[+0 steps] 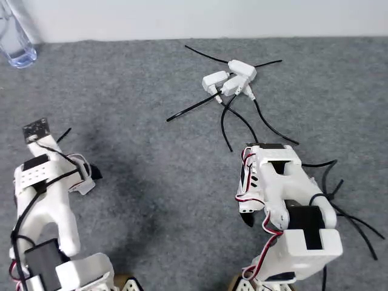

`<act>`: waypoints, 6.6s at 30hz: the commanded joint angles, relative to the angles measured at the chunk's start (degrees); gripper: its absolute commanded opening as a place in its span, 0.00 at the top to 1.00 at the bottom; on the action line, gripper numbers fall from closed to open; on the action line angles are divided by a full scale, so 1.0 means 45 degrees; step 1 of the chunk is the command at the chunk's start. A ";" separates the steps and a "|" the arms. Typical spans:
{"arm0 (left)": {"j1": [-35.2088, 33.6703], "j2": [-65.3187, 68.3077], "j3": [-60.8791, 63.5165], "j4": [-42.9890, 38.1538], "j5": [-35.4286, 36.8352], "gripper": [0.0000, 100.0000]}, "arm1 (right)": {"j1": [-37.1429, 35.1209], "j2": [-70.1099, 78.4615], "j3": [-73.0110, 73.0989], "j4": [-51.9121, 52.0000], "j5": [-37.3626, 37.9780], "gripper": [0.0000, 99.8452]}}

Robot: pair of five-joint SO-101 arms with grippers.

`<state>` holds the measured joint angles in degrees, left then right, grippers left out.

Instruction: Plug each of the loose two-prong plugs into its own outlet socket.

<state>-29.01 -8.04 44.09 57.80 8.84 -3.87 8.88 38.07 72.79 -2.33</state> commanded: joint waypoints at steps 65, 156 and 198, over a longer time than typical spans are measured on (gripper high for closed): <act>1.0178 -0.2852 -0.4073 0.3458 -0.8186 0.99 | 0.4034 0.0107 -0.1055 -0.1358 0.2735 0.72; 0.3419 -1.5922 0.5089 0.1778 -0.4161 0.78 | 0.5519 -0.4190 0.1934 -0.4269 0.2110 0.72; 0.3946 -1.6606 1.0344 -0.1563 -0.3712 0.78 | 0.7980 -0.3077 -0.2794 -0.1573 1.8735 0.87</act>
<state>-11.69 -82.24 90.86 52.44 -7.34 34.02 -7.12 28.75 68.48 81.71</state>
